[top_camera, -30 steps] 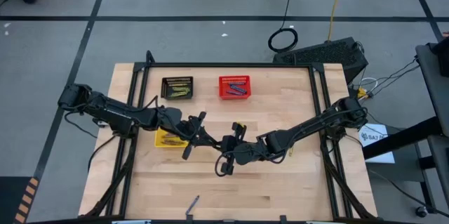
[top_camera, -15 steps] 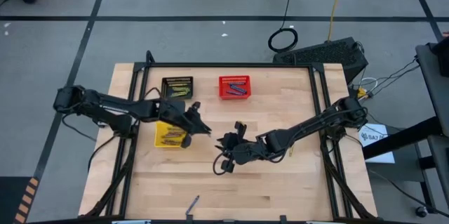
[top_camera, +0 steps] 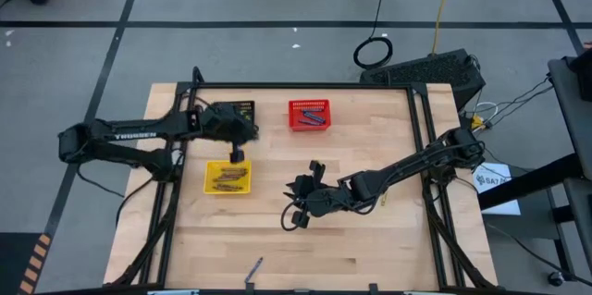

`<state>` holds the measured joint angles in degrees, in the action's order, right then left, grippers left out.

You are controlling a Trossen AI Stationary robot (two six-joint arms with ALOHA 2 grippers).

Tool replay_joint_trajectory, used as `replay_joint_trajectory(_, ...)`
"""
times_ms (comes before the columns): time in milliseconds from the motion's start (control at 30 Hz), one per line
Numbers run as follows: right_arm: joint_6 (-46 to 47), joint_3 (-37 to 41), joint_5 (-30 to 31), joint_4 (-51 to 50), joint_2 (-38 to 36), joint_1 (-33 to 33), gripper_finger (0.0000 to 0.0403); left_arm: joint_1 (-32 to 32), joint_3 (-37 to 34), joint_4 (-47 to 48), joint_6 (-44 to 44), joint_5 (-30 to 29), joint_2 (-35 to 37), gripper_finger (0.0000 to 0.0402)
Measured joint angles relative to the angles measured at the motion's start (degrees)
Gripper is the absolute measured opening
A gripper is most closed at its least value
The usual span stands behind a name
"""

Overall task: Sort crayons
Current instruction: Put the green crayon into the black basket

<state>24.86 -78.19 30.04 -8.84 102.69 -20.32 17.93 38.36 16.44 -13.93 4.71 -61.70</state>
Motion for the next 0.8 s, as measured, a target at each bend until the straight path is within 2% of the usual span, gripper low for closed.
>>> replay_joint_trajectory(100,0.0,0.0,0.0,0.0,0.0,0.0,0.0095,4.0,1.5,3.3,-3.3,-4.0,0.0,0.0013)
replay_joint_trajectory(467,0.5,0.0,-0.1,-0.5,0.0,0.0,0.0095,17.8,1.7,7.8,-8.2,-5.2,-0.1,0.0013)
replay_joint_trajectory(700,0.9,0.0,-0.1,-0.5,0.0,0.0,0.0096,23.6,1.7,11.0,-7.8,-5.4,-3.8,0.0013)
replay_joint_trajectory(800,1.5,0.0,-0.1,-0.5,0.0,0.0,0.0096,24.7,1.7,12.0,-7.8,-7.1,-6.1,0.0013)
